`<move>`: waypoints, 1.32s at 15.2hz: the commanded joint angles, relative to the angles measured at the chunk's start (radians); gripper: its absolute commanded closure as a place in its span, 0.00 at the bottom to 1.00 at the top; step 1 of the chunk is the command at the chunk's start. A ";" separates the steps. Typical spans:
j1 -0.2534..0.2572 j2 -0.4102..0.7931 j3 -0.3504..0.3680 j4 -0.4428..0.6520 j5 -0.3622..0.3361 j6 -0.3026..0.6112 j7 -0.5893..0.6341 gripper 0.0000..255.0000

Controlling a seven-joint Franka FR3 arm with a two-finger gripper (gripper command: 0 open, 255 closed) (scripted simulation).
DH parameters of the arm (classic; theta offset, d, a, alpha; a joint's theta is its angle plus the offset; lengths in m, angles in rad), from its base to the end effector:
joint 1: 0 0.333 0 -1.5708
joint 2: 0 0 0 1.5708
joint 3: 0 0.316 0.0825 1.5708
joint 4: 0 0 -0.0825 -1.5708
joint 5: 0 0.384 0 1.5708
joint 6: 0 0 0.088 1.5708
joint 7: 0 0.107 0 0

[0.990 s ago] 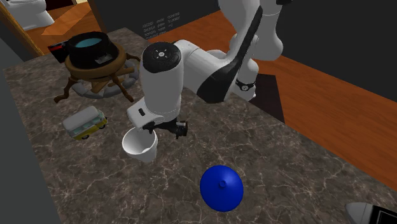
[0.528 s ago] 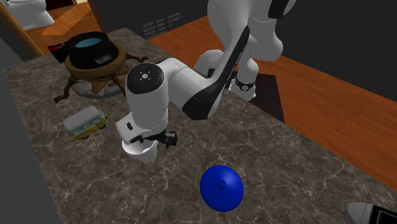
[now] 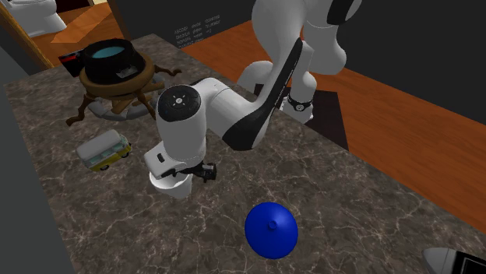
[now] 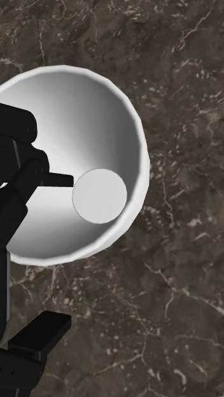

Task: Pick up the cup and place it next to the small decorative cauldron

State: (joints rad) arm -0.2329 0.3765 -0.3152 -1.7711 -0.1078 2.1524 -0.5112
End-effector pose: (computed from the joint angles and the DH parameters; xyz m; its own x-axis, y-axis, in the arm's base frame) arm 0.5594 -0.3271 0.3612 0.9954 0.0351 -0.0891 0.0511 -0.9816 0.1838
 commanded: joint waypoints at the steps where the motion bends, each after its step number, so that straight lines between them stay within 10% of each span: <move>1: 0.000 0.000 0.000 0.000 0.000 0.000 0.000 0.00; 3: 0.000 0.000 0.000 0.000 0.000 0.000 0.000 0.00; 4: 0.000 0.000 0.000 0.000 0.000 0.000 0.000 1.00; 20: 0.004 -0.037 -0.004 0.045 -0.006 -0.080 -0.008 1.00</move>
State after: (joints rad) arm -0.2304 0.3453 -0.3186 -1.7341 -0.1126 2.0857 -0.5192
